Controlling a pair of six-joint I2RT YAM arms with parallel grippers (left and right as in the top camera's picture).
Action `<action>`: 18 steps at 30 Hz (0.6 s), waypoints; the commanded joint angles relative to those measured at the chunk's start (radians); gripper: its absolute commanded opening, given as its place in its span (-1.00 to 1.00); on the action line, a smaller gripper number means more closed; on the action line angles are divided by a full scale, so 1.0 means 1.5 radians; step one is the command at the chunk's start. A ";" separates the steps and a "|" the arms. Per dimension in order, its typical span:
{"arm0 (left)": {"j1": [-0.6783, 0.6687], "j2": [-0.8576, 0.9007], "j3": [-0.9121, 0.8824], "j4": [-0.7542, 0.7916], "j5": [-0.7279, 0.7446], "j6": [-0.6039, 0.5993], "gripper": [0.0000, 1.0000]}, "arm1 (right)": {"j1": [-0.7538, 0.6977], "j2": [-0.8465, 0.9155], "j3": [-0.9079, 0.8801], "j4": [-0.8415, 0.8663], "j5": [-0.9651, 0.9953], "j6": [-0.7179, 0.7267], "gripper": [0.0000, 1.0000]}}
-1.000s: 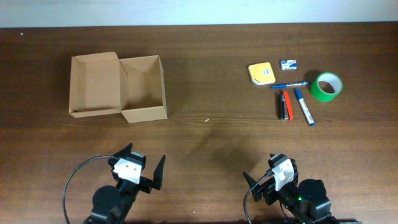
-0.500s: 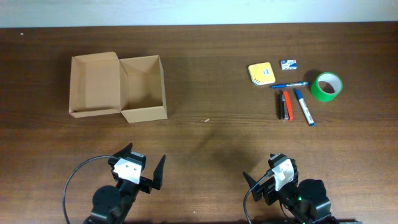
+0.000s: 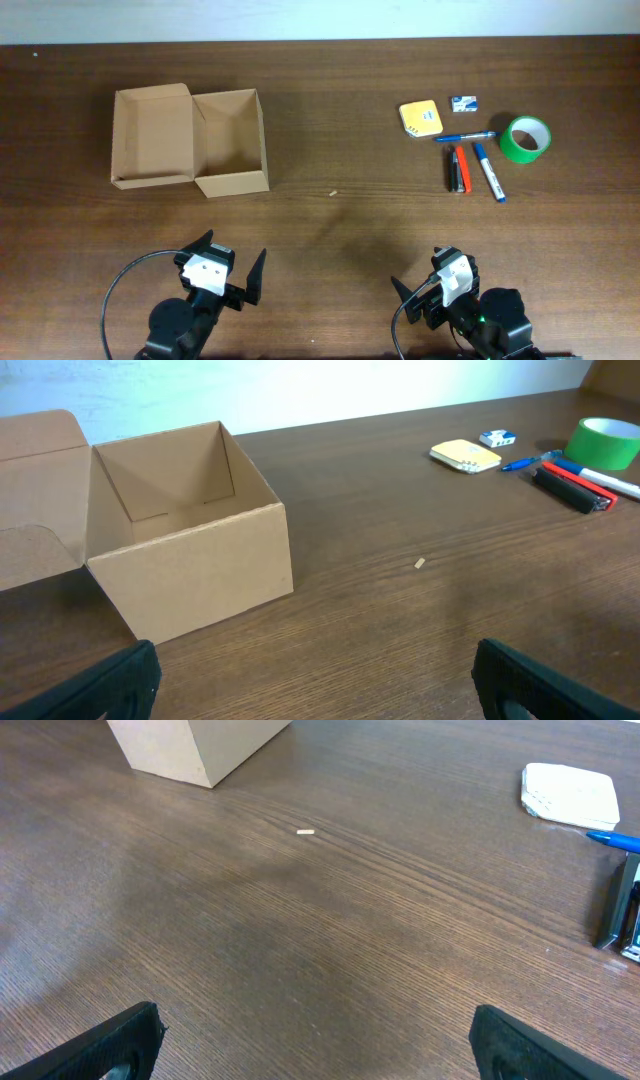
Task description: Pack container
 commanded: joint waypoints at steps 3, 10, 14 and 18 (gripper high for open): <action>0.003 -0.007 -0.005 0.002 -0.005 0.008 0.99 | 0.005 -0.007 -0.005 0.004 0.006 0.001 0.99; 0.003 -0.007 -0.005 0.002 -0.005 0.008 0.99 | 0.005 -0.007 -0.005 0.004 0.006 0.001 0.98; 0.003 -0.007 -0.005 0.002 -0.012 0.008 0.98 | 0.005 -0.007 -0.005 0.004 0.006 0.001 0.98; 0.003 -0.007 -0.005 0.007 -0.012 0.008 0.99 | 0.005 -0.007 -0.005 0.004 0.006 0.001 0.98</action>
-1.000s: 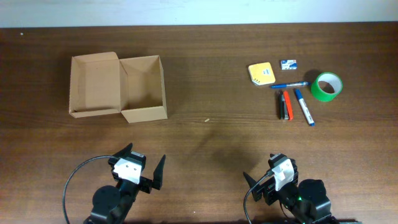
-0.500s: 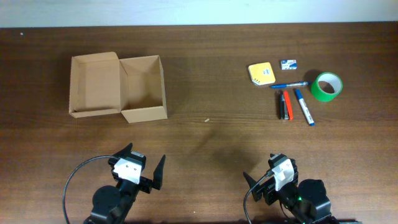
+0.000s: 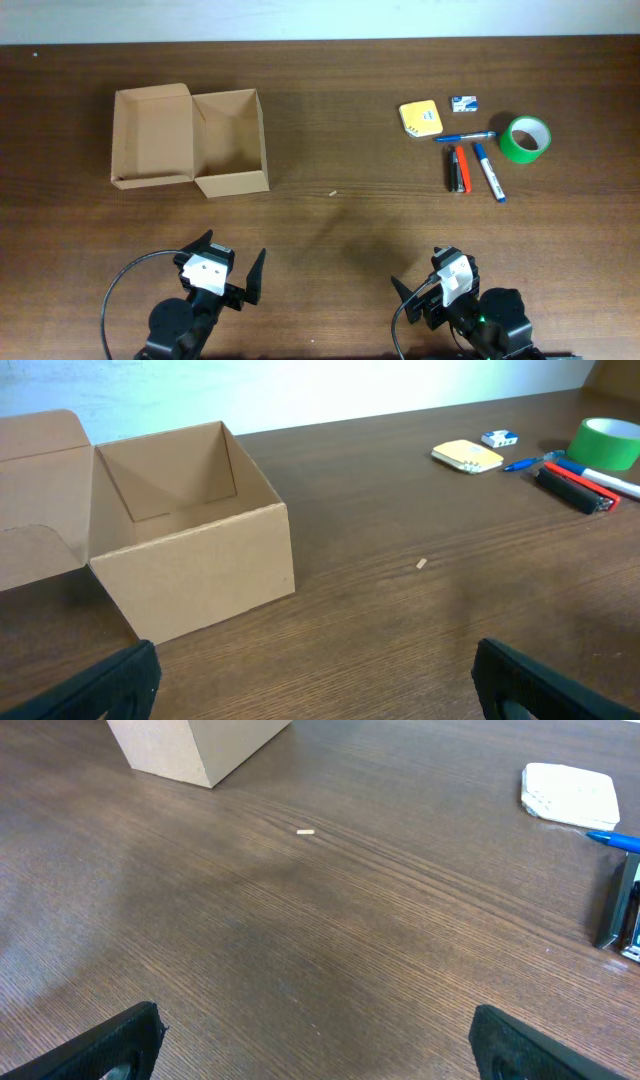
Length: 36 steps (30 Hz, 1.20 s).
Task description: Pack container
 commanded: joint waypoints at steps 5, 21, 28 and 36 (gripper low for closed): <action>0.003 -0.007 -0.004 0.006 -0.009 0.008 0.99 | 0.005 -0.007 -0.005 0.004 0.006 0.001 0.98; 0.003 0.053 0.027 0.041 -0.037 -0.030 0.99 | 0.005 -0.007 -0.005 0.004 0.006 0.001 0.98; 0.004 0.263 0.173 0.030 -0.106 -0.029 0.99 | 0.005 -0.007 -0.005 0.004 0.006 0.001 0.98; 0.005 0.586 0.399 -0.009 -0.147 -0.023 0.99 | 0.005 -0.007 -0.005 0.004 0.006 0.001 0.98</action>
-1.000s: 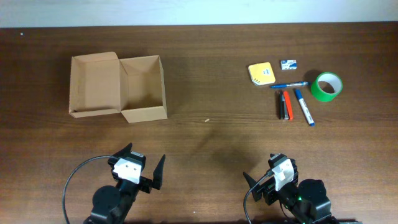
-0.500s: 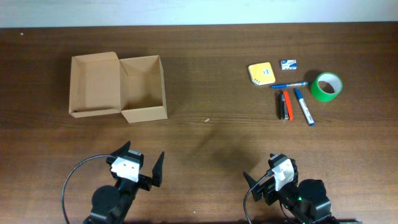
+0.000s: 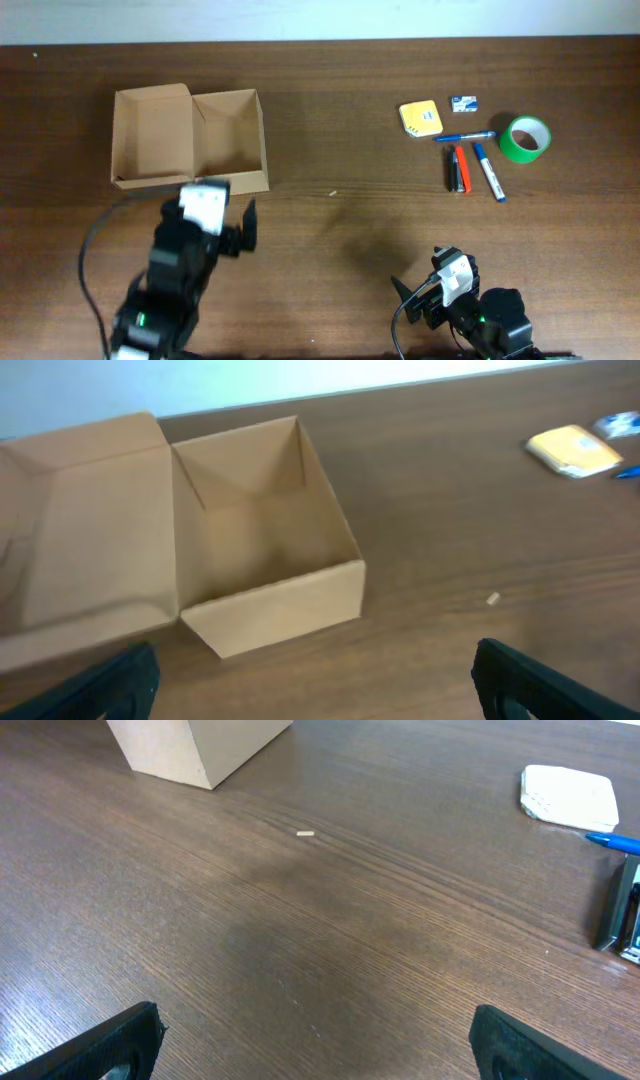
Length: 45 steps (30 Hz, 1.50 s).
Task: Pack container
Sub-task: 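Move the left gripper to the box and grip its lid edge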
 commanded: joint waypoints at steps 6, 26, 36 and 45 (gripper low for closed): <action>0.005 0.296 0.266 -0.081 -0.022 -0.002 0.99 | 0.005 -0.007 -0.005 0.002 0.006 0.001 0.98; 0.004 0.583 0.371 0.039 0.053 -0.003 1.00 | 0.005 -0.007 -0.005 0.002 0.006 0.001 0.98; 0.004 0.686 0.371 0.063 0.048 -0.113 0.50 | 0.005 -0.007 -0.005 0.002 0.006 0.001 0.98; 0.001 0.687 0.379 0.056 0.051 -0.114 -0.97 | 0.005 -0.007 -0.005 0.002 0.006 0.001 0.98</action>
